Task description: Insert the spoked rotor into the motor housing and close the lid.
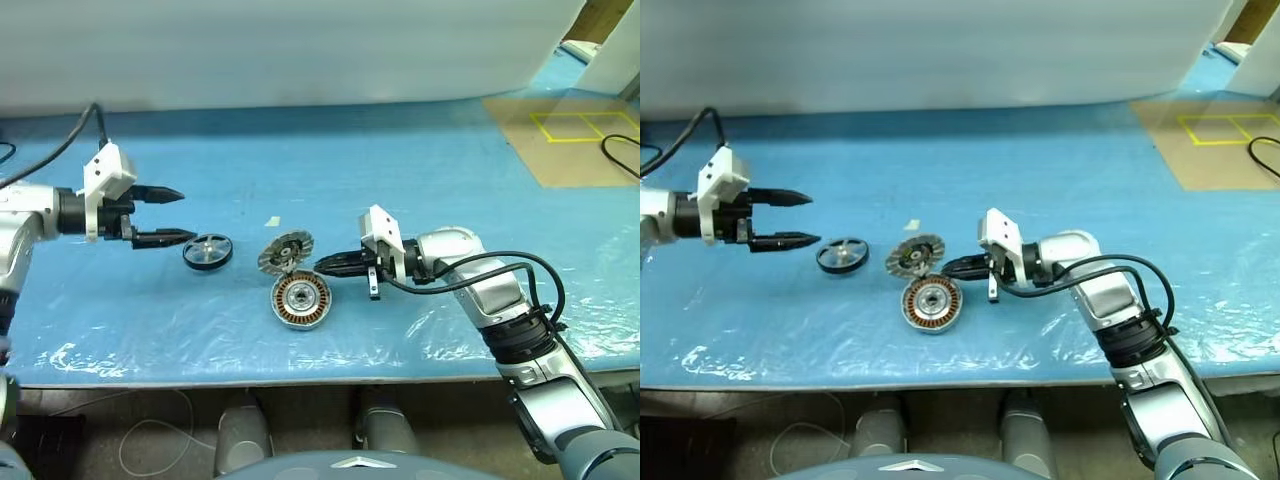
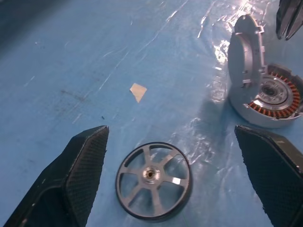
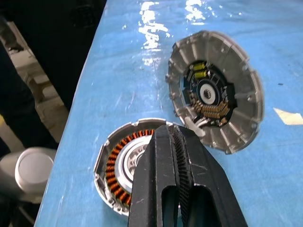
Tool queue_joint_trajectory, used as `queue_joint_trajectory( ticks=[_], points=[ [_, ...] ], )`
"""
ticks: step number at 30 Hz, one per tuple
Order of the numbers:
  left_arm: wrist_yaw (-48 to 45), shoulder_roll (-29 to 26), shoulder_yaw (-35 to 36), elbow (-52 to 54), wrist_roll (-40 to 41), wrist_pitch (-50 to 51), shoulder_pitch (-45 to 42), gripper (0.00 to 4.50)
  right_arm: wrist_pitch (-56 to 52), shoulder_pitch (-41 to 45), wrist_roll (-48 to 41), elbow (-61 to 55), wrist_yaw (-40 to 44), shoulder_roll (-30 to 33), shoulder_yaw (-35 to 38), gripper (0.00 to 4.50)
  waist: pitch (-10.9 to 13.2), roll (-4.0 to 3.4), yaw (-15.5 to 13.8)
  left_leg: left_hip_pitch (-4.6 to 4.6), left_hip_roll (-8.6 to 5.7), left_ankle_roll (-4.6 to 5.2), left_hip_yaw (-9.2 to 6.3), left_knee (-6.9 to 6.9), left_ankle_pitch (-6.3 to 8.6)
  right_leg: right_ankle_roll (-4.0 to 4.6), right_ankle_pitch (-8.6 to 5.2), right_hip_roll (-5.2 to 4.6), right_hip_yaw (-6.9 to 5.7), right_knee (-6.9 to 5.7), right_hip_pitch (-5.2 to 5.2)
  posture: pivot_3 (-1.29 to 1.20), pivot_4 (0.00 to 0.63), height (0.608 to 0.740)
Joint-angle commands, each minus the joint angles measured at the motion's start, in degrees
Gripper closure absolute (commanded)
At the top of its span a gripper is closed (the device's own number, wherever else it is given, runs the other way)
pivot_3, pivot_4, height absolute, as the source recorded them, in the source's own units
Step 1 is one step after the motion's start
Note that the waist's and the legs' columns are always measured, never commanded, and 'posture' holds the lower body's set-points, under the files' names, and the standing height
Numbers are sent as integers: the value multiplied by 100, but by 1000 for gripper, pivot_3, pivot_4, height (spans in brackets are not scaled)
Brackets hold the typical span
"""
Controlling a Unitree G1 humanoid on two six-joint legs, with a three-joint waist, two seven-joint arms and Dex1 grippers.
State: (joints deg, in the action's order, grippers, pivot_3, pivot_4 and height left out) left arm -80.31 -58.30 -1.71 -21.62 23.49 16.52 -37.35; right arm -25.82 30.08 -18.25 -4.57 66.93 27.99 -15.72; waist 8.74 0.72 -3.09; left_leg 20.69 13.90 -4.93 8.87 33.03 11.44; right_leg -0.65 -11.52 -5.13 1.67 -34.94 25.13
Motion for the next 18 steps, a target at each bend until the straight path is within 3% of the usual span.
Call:
queue_joint_trajectory(
  ticks=[1,8,18],
  points=[
    [-694,307,-326,-1541,-681,-1170,-935,0,-161,18,-265,-403,-240,-86,272,4452,0,0,-12,0,0,0,0,0,0,0,0,0,0,0,0,0,150,740],
    [-1219,796,-970,-3388,-1521,-2687,-1947,0,-241,-34,-384,-526,-526,-123,421,4452,0,2,-89,10,-2,-2,-6,1,0,-1,1,0,-3,1,2,0,150,740],
    [-1219,1066,-1584,-4324,-2064,-3844,-2278,0,-164,57,-384,-445,-683,-149,493,4452,1,3,-200,17,-1,-3,-13,3,0,-1,1,-3,-11,-4,2,0,150,740]
  ],
)
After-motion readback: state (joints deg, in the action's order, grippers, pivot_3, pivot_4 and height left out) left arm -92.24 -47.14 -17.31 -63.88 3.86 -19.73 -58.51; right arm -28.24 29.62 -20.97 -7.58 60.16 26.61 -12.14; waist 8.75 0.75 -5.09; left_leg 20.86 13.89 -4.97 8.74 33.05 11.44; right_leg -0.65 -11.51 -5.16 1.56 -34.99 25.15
